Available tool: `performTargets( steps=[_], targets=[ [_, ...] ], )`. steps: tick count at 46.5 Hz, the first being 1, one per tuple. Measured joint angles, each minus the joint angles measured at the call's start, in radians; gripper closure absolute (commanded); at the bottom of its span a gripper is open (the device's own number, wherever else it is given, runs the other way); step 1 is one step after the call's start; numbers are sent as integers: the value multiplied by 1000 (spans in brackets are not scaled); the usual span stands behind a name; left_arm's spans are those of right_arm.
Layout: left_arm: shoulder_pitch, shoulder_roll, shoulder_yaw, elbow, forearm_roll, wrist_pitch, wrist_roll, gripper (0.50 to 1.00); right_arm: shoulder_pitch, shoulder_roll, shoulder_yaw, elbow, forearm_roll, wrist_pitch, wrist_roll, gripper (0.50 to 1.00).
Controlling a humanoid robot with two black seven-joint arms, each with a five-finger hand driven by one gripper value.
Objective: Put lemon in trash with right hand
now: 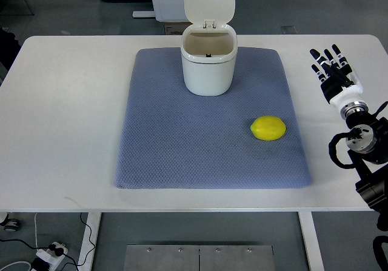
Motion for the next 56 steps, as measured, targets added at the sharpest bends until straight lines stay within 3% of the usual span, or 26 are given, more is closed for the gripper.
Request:
performTargets(
  steps=[56],
  targets=[
    [0, 0, 0, 0, 0, -1, 1, 500, 8, -10, -2, -1, 9, 3, -3, 500]
  ],
)
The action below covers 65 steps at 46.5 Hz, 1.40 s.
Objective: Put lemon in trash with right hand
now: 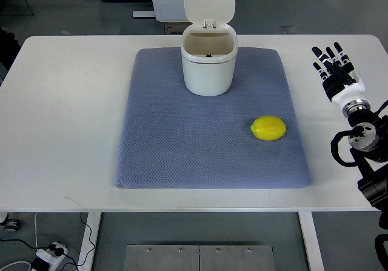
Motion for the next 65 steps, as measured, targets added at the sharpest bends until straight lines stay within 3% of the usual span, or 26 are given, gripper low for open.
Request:
performTargets(
  steps=[52, 65],
  targets=[
    [0, 0, 0, 0, 0, 0, 0, 500, 26, -5, -13, 0, 0, 1, -4, 500],
    [0, 0, 0, 0, 0, 0, 0, 500, 34, -29, -15, 3, 1, 43, -1, 500]
  ],
)
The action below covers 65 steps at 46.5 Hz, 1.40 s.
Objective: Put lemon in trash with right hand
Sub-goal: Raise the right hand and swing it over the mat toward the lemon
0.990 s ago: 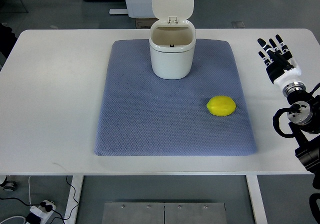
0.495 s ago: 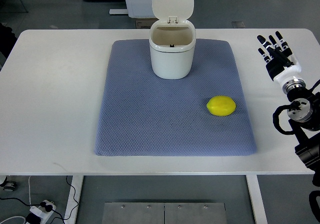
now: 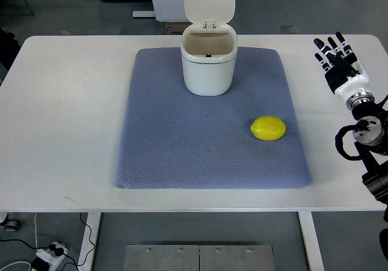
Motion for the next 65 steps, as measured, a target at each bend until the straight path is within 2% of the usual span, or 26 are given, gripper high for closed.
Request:
performTargets(
  steps=[10, 20, 24, 30, 35, 48, 52, 56, 65],
  targets=[
    [0, 0, 0, 0, 0, 0, 0, 500, 35, -66, -75, 0, -1, 53, 4, 500],
    [0, 0, 0, 1, 0, 0, 0, 500, 129, -230, -373, -2, -1, 54, 7, 500],
    [0, 0, 0, 1, 0, 0, 0, 500, 163, -269, -472, -1, -1, 53, 44, 500],
    [0, 0, 0, 1, 0, 0, 0, 500, 207, -297, -598, 0, -1, 52, 108, 500],
    [0, 0, 0, 1, 0, 0, 0, 500, 236, -315, -676, 0, -1, 52, 133, 500],
    [0, 0, 0, 1, 0, 0, 0, 500, 283, -337, -778, 2, -1, 58, 137, 500],
    [0, 0, 0, 1, 0, 0, 0, 500, 290, -357, -823, 9, -3, 89, 139, 500],
    [0, 0, 0, 1, 0, 0, 0, 500, 313, -372, -873, 27, -7, 122, 153, 500],
    [0, 0, 0, 0, 0, 0, 0, 500, 399, -416, -1022, 92, -17, 126, 165, 500]
  ],
)
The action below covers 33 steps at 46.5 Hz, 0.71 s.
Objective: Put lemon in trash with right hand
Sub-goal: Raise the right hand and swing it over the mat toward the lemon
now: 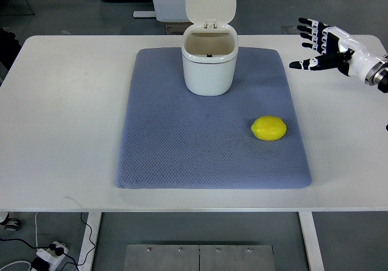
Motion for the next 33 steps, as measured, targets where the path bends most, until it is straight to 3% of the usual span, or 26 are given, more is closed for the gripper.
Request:
performTargets(
  steps=[33],
  targets=[
    [0, 0, 0, 0, 0, 0, -1, 500, 301, -38, -444, 162, -178, 12, 36, 500]
  ],
)
